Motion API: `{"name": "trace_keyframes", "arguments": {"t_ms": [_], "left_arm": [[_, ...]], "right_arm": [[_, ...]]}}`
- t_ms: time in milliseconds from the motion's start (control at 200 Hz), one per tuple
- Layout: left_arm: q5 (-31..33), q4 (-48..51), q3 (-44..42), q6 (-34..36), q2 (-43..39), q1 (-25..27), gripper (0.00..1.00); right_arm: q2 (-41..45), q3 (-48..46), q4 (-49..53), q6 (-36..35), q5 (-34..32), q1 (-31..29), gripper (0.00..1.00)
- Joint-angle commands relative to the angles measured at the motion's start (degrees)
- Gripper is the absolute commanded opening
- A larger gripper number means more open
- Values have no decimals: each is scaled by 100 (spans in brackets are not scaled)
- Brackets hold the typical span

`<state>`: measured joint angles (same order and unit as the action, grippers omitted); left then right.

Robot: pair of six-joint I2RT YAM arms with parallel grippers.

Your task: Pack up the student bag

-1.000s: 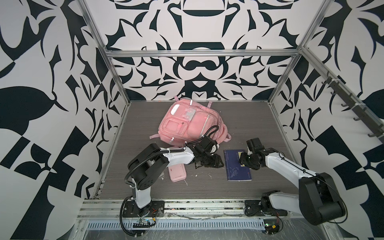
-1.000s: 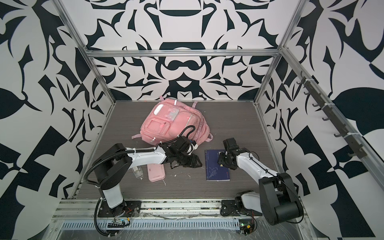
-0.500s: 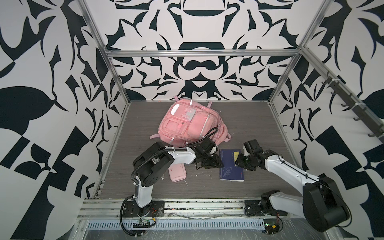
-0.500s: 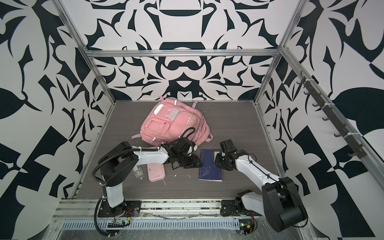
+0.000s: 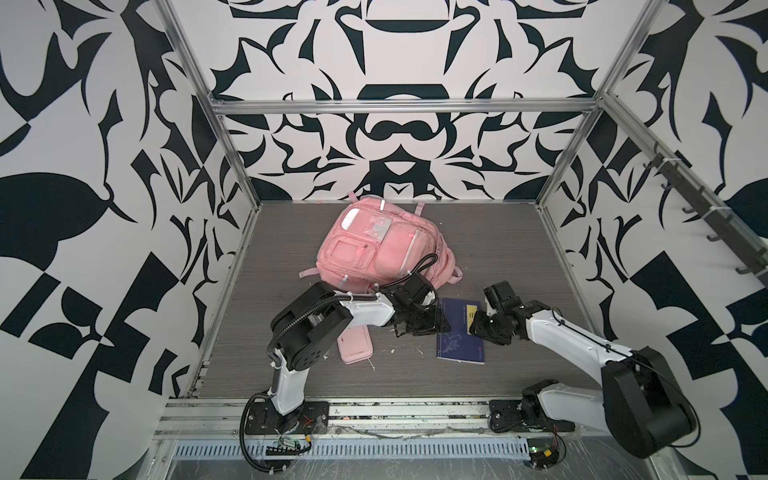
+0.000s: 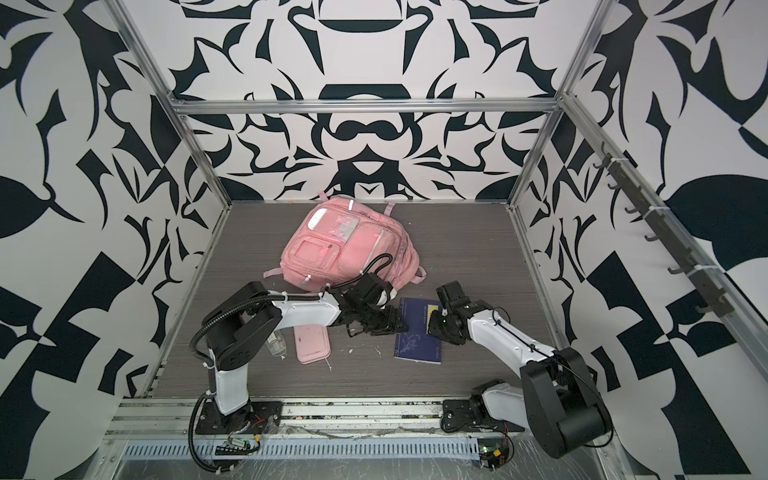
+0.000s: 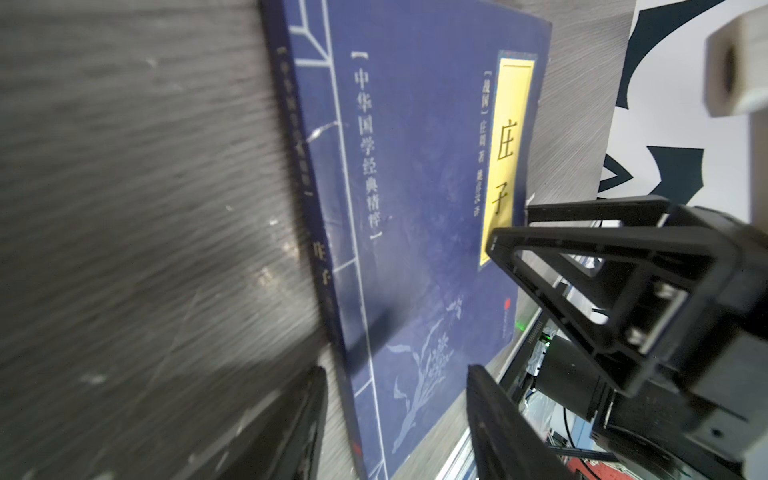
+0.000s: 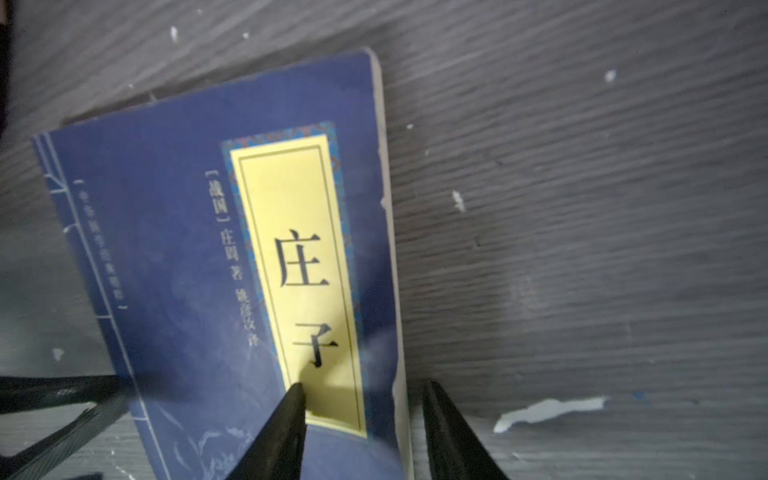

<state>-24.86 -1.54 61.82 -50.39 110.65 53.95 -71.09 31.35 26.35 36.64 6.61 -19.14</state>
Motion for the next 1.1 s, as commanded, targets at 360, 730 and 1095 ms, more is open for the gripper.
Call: {"name": "trace_keyframes", "arguments": {"t_ms": [360,730,1095], "left_arm": [[30,287,121,-112,311,-25,58],[-604,-818,249,152,47,36,46],[-605,-1015,180,169,-70,36,12]], "right_arm": [[-253,56,16,27,-112,-20,18],[-441,47,-143,53,86,-99,18],[-221,-50,-254,136,309,-153,28]]}}
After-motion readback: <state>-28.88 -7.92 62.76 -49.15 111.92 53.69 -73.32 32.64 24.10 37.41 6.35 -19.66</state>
